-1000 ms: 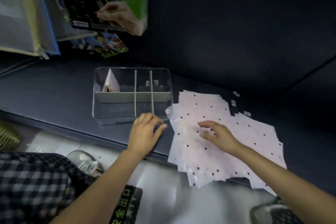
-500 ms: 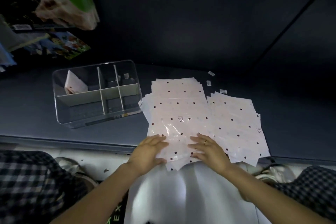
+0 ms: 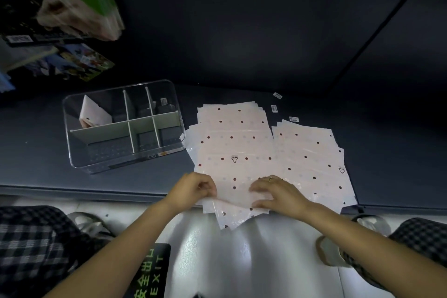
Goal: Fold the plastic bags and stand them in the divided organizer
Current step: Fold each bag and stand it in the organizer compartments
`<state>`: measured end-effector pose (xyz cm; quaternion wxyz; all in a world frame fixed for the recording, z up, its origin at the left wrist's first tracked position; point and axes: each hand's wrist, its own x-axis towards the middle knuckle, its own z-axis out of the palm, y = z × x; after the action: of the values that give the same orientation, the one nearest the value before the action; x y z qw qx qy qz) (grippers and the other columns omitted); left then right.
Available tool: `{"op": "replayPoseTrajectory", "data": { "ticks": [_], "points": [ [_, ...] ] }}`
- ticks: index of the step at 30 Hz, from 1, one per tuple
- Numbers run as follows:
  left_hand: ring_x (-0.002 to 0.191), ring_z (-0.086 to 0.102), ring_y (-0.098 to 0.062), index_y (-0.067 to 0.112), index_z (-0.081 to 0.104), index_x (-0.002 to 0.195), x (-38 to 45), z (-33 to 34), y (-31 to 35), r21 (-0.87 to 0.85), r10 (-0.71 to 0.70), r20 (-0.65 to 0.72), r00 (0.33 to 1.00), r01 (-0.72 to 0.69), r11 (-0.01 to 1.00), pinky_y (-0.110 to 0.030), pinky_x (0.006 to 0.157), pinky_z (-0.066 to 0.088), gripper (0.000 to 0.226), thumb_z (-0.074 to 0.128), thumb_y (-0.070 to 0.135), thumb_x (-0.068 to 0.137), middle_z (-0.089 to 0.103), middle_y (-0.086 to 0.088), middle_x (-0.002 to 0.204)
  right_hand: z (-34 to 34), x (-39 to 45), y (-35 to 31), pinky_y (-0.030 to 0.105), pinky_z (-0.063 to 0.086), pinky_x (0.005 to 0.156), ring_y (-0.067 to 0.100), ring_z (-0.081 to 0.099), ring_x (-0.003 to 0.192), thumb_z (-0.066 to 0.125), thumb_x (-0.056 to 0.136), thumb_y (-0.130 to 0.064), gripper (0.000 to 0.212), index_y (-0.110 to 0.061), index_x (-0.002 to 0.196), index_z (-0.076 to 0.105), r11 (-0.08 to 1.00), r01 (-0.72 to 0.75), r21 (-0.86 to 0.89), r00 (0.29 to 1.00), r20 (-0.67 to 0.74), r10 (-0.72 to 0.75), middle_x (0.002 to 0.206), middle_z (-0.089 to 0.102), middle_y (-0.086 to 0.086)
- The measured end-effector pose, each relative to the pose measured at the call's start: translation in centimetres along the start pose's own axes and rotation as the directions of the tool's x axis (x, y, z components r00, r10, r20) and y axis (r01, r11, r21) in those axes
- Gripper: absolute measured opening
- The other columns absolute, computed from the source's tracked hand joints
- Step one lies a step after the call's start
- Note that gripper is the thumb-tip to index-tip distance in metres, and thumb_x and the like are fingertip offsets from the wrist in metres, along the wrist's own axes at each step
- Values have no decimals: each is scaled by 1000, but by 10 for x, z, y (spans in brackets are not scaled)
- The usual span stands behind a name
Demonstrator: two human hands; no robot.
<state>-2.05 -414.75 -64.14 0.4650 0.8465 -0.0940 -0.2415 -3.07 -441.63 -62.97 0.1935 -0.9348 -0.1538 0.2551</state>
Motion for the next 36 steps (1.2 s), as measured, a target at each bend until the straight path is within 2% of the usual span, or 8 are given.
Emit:
{"op": "replayPoseTrajectory", "data": {
  "ticks": [10, 14, 17, 20, 23, 26, 30, 36],
  "points": [
    [63, 51, -8, 12, 62, 82, -5, -45, 17, -534, -124, 317, 940, 285, 796, -28, 69, 57, 9, 61, 14, 90, 50, -1, 72, -39, -3, -13, 23, 31, 58, 5, 41, 62, 64, 87, -28, 25, -15, 68, 54, 989, 10, 146, 972, 230, -44, 65, 48, -6],
    [80, 59, -17, 16, 59, 86, 6, -47, 23, -590, -203, -96, 975, 108, 800, -42, 80, 57, 7, 58, 11, 91, 61, -1, 83, -73, 20, -19, 11, 36, 57, -4, 48, 63, 66, 87, -27, 24, -29, 66, 54, 991, -23, 132, 990, 139, 5, 66, 54, -15],
    [86, 59, -2, 20, 59, 93, 11, -39, 25, -387, -147, -557, 817, -99, 917, -27, 78, 50, 6, 58, 14, 92, 64, 10, 92, -86, 46, -16, 28, 38, 66, 13, 51, 73, 65, 87, -28, 20, -22, 71, 55, 997, -60, 52, 997, 43, 58, 72, 55, -5],
    [85, 57, -6, 24, 59, 97, 8, -26, 24, -49, 39, -659, 751, -96, 994, -25, 71, 45, 6, 55, 23, 93, 60, 15, 96, -90, 73, -11, 31, 30, 62, 19, 43, 73, 63, 87, -30, 33, -15, 65, 45, 994, -102, -34, 995, 4, 103, 65, 43, -3],
    [94, 53, -11, 23, 62, 102, 3, -5, 24, 251, 235, -527, 816, -115, 961, -25, 73, 41, 12, 56, 22, 93, 60, 13, 104, -86, 98, -7, 30, 31, 68, 21, 41, 87, 62, 87, -36, 35, -20, 62, 41, 981, -179, -76, 983, 15, 181, 69, 43, -3],
    [125, 46, -19, 19, 60, 120, -1, 17, 18, 439, 369, -279, 886, -224, 870, -34, 106, 38, 28, 55, 23, 93, 56, 1, 130, -79, 118, 0, 35, 38, 88, 26, 41, 114, 61, 86, -43, 20, -23, 90, 60, 962, -249, -110, 967, 26, 253, 102, 57, 5],
    [146, -7, -15, 21, 12, 151, -2, 40, 3, 667, 262, -18, 965, -184, 722, -29, 112, -20, 58, 33, 40, 100, 0, 4, 159, -68, 129, 4, 38, 33, 99, 28, 36, 124, 58, 88, -43, 44, -21, 126, 51, 945, -282, -166, 959, -46, 278, 124, 54, 6],
    [145, -16, -18, 18, -12, 149, -3, 50, -14, 760, 127, 74, 989, -138, 635, -33, 112, -20, 70, 28, 47, 99, -14, 2, 158, -50, 111, -9, 35, 29, 101, 26, 38, 123, 54, 92, -29, 44, -19, 134, 44, 960, -218, -177, 909, -394, 134, 136, 44, 6]
  ]
}}
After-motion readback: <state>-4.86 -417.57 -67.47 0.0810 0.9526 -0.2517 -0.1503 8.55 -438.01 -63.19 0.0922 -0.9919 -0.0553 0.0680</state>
